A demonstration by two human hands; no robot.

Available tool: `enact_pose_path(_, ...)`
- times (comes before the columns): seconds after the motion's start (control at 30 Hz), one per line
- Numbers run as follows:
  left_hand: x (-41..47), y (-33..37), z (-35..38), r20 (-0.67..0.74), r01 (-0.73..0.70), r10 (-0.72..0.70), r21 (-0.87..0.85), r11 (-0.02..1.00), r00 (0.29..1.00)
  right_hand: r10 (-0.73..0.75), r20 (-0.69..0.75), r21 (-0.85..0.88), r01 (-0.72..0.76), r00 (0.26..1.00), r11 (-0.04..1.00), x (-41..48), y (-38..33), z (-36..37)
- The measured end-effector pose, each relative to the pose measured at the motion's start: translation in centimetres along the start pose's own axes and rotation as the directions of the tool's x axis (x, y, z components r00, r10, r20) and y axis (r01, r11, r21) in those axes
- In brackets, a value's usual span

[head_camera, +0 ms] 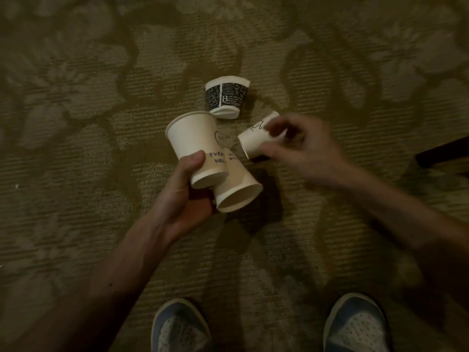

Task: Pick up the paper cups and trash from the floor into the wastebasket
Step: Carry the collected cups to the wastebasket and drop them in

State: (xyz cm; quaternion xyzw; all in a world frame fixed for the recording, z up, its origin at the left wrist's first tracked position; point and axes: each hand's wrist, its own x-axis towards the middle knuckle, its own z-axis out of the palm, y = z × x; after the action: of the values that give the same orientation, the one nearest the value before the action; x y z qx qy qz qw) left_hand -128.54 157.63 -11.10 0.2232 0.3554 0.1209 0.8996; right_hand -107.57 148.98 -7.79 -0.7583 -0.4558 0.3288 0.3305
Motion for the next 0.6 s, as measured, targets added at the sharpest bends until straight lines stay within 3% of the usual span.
enact_pose_path(0.03, 0.0, 0.2, -0.4, -0.042, -0.005, 0.006, 0.019, 1.0, 0.999, -0.095, -0.037, -0.132, 0.089, 0.995, 0.987, 0.8, 0.1, -0.5)
enact_pose_path(0.1, 0.1, 0.5, -1.0, -0.106, -0.004, 0.009, 0.048, 0.999, 0.994, -0.21, 0.039, -0.361, 0.209, 0.977, 0.909, 2.6, 0.5, -1.0)
enact_pose_path(0.23, 0.4, 0.5, -1.7, -0.143, -0.015, 0.023, 0.059, 0.998, 0.989, -0.073, 0.317, -0.623, 0.266, 0.946, 0.736, 5.2, 2.1, -0.3)
enact_pose_path(0.3, 0.5, 0.5, -1.8, -0.155, -0.012, 0.022, 0.065, 0.998, 0.988, -0.03, 0.333, -0.644, 0.251, 0.942, 0.723, 5.3, 3.1, 0.4)
enact_pose_path(0.47, 0.8, 0.6, -1.7, -0.169, 0.012, 0.0, 0.067, 0.998, 0.986, -0.029, 0.175, -0.54, 0.121, 0.984, 0.833, 4.5, 4.0, 1.6)
enact_pose_path(0.6, 1.1, 0.5, -1.9, -0.15, 0.01, 0.004, 0.087, 0.996, 0.989, 0.178, 0.196, -0.488, -0.062, 0.964, 0.871, 3.5, 3.5, 2.5)
